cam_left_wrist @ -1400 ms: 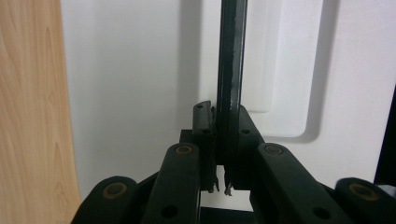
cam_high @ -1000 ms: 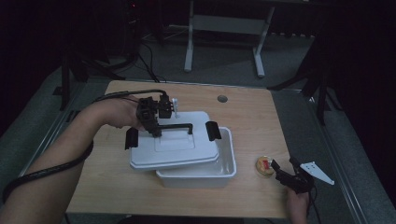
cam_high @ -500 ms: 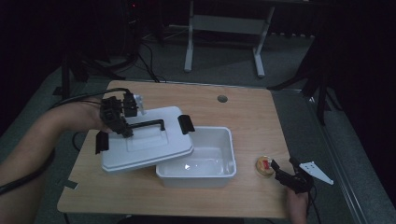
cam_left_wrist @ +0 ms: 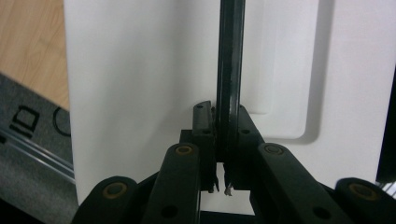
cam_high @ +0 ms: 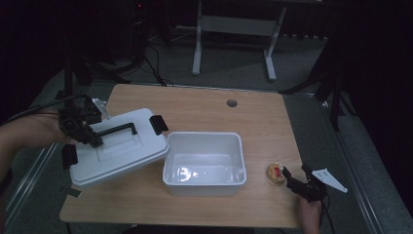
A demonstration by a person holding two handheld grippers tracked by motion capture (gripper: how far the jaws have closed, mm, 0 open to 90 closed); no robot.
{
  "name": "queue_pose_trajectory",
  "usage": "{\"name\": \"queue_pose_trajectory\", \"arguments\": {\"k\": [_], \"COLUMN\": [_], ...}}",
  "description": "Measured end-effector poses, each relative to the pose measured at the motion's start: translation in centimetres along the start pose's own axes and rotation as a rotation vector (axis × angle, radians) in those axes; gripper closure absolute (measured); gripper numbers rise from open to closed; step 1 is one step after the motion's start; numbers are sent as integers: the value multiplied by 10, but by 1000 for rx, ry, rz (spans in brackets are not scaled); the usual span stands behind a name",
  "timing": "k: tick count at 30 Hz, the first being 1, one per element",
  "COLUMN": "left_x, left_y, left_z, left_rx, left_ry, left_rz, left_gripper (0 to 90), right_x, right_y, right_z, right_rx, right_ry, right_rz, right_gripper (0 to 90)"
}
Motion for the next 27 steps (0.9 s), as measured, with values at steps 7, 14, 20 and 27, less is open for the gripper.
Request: {"name": "queue_pose_trajectory", "arguments": {"k": [7,14,20,27], "left_x": [4,4,7,7], "left_y": [19,49,79,119], "left_z": [25,35,35,31], "left_rx": [4,3,4,40], "left_ry": [-50,-72,-87,-98], "left_rz": [10,47,56,81], "left_gripper": [838,838,837,838], "right_x": [0,0,1,1], "right_y": [0,0,0,0], "right_z": [0,0,0,0], "right_rx": [4,6,6,6], "right_ry": [-3,-1,-3,-2], "right_rz": [1,2,1,1], "right_gripper": [133,133,133,133]}}
Point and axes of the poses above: each handheld gripper's, and its own axes: y roughly forward along the jaws, z roughly out of its underside, x roughly to its left, the point moved 10 cm from there along y, roughly forward along the jaws, and after that the axes turned 1 degree about -x, right-handed, at the moved point
